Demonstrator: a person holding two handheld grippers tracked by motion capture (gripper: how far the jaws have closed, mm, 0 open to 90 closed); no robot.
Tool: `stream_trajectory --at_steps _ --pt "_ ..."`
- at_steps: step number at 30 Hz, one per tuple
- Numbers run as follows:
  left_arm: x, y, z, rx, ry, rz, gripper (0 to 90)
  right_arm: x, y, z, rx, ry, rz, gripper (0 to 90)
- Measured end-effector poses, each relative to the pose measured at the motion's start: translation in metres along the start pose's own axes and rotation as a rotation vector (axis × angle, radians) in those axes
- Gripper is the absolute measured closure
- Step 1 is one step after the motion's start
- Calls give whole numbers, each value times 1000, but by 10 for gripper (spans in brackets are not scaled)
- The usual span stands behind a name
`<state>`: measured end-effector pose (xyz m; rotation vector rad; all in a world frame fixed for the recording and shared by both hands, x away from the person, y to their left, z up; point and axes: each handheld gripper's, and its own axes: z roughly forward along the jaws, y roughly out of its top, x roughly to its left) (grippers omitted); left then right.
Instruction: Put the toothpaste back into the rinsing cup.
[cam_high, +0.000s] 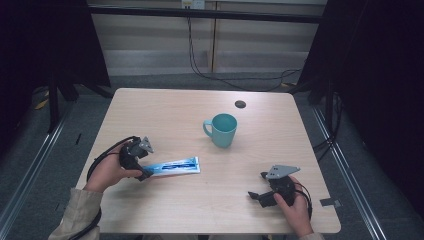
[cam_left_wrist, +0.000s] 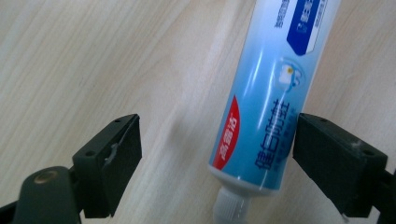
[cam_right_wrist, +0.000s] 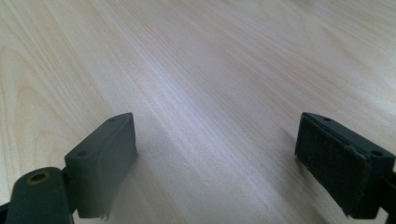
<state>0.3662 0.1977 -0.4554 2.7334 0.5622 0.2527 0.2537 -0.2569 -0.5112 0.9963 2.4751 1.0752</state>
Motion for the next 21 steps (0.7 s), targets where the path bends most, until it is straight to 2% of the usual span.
stream_trajectory --at_steps 4,7,16,17,21 --pt "0 5 1 -2 -3 7 156 0 0 0 0 0 0 120" --pt "-1 10 4 14 -12 32 156 0 0 0 0 0 0 120" --pt "-3 21 8 23 -20 48 158 0 0 0 0 0 0 120" --pt "-4 24 9 29 -24 70 159 0 0 0 1 0 1 120" --pt "-6 28 10 26 -23 75 161 0 0 0 0 0 0 120"
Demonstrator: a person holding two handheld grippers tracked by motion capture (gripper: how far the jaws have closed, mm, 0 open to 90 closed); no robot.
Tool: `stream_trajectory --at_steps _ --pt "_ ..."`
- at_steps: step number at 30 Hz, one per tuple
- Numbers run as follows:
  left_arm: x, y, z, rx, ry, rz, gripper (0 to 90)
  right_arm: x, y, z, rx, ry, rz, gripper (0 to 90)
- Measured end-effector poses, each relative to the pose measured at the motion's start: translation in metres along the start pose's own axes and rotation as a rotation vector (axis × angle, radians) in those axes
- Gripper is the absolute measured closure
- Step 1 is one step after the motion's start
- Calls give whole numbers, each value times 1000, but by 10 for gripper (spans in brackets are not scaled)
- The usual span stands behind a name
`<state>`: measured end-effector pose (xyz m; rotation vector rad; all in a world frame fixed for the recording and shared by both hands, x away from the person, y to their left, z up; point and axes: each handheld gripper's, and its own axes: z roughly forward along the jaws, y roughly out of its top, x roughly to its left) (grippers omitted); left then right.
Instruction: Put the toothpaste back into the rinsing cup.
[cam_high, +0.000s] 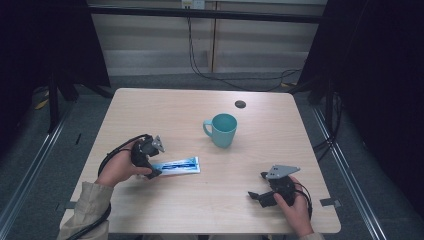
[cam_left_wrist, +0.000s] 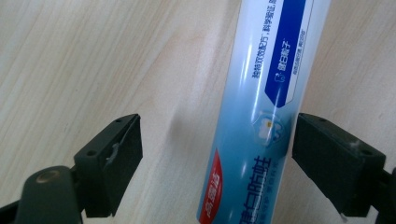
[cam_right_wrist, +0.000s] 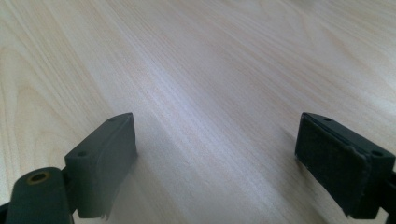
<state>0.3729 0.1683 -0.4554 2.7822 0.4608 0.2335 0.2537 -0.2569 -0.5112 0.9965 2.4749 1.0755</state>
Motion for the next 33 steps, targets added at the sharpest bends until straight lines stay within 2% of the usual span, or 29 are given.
stream_trajectory --at_steps 12,13,15,22,23,24,27,33 --pt "-4 14 5 16 -14 25 167 0 0 0 1 0 1 120" --pt "-3 15 4 23 -17 42 167 0 0 0 0 0 0 120" --pt "-5 17 6 18 -17 34 168 0 0 0 0 0 0 120" --pt "-7 27 9 23 -20 60 171 0 0 0 0 0 0 120" --pt "-8 27 10 18 -20 53 171 0 0 0 0 0 0 120" --pt "-8 29 10 25 -22 68 173 0 0 0 1 0 1 120" --pt "-9 31 11 18 -24 63 177 0 0 0 0 0 0 120" --pt "-10 37 13 28 -28 79 184 0 0 0 0 0 0 120"
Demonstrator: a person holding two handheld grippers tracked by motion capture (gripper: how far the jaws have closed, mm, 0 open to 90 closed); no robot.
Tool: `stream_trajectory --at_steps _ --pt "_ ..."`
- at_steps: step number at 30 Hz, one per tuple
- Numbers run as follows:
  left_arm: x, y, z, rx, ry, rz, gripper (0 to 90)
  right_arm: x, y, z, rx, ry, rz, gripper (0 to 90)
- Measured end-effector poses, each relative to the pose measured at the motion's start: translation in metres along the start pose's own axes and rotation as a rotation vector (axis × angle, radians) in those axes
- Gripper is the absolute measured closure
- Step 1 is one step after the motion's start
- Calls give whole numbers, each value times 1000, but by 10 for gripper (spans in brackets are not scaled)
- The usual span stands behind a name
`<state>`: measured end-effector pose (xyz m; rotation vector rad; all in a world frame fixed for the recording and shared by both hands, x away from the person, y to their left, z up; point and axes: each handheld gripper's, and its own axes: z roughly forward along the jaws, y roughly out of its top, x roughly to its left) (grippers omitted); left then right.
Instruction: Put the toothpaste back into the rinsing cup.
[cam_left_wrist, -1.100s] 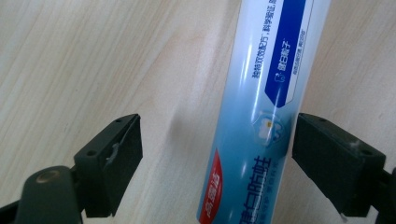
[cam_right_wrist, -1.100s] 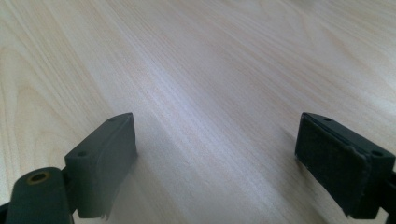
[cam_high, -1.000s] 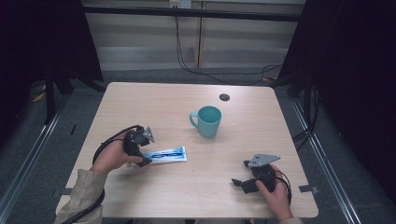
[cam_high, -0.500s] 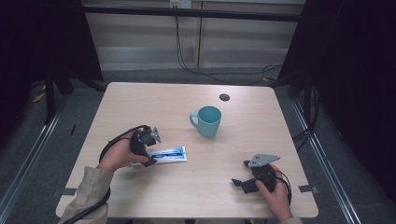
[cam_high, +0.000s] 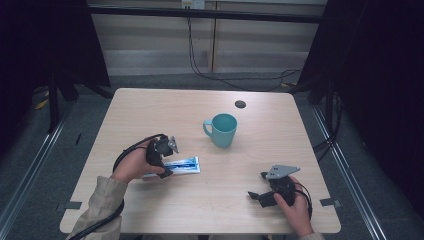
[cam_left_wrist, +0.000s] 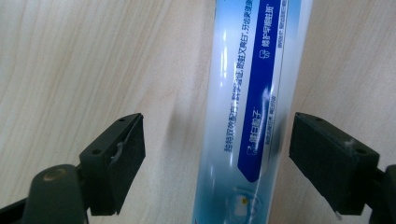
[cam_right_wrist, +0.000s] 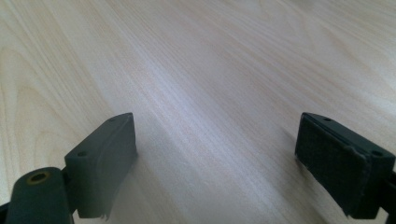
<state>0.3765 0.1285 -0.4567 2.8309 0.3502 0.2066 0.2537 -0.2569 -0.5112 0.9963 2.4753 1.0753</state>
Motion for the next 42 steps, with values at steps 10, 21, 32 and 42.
stream_trajectory --at_steps 10,21,32,42 --pt "1 7 5 4 -6 10 191 0 0 0 0 0 0 120" --pt "-1 13 9 0 -25 17 227 0 0 0 0 0 0 120" --pt "-3 15 18 24 -65 38 386 0 0 0 0 0 0 120" --pt "-3 17 18 36 -81 19 454 0 0 0 0 0 0 120"
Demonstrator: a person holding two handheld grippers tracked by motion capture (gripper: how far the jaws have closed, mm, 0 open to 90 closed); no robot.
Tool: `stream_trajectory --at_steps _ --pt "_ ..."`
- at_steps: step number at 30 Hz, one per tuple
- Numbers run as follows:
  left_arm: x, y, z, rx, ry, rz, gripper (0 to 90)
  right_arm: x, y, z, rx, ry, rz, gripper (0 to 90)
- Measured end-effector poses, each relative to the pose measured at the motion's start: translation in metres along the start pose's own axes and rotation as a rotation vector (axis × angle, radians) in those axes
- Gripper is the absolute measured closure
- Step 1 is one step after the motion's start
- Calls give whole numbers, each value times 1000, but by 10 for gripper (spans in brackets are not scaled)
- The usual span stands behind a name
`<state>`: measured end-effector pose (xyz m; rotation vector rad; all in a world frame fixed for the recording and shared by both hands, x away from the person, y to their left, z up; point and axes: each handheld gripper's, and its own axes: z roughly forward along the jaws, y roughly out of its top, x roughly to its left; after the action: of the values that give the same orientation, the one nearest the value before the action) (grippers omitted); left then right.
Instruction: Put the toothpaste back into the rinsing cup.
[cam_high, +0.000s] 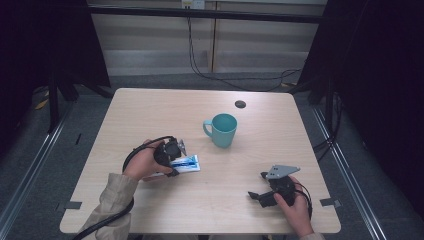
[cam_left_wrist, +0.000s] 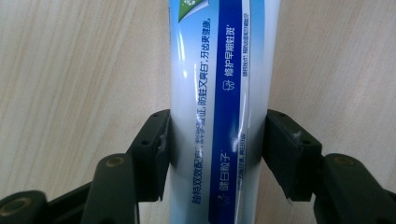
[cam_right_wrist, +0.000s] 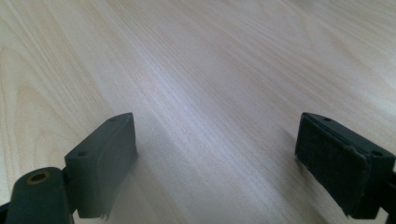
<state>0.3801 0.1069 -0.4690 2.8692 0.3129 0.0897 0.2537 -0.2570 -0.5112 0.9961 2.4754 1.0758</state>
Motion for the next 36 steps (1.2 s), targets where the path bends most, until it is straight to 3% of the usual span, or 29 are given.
stream_trajectory --at_steps 3,7,10,11,15,19,21,24,29,36 --pt "-1 1 0 4 -20 -11 482 0 0 0 0 0 0 120" --pt "-5 5 -1 24 -12 -20 539 0 0 0 0 0 1 120" --pt "-4 6 -7 11 -15 -20 684 0 0 0 0 1 1 120" --pt "-4 4 -8 -17 -29 -50 693 0 0 0 0 0 0 120" --pt "-4 2 -10 -30 -29 -84 714 0 0 0 0 1 1 120" --pt "-5 1 -13 -92 -78 -145 725 0 0 0 0 1 0 120" --pt "-5 1 -17 -118 -90 -155 726 0 0 0 0 1 2 120" --pt "-4 1 -22 -140 -86 -164 729 0 0 0 0 1 2 120" --pt "-3 -4 -36 -239 -82 -212 731 0 0 0 0 1 0 120" --pt "0 -8 -45 -319 -63 -243 732 0 0 0 0 1 0 120"
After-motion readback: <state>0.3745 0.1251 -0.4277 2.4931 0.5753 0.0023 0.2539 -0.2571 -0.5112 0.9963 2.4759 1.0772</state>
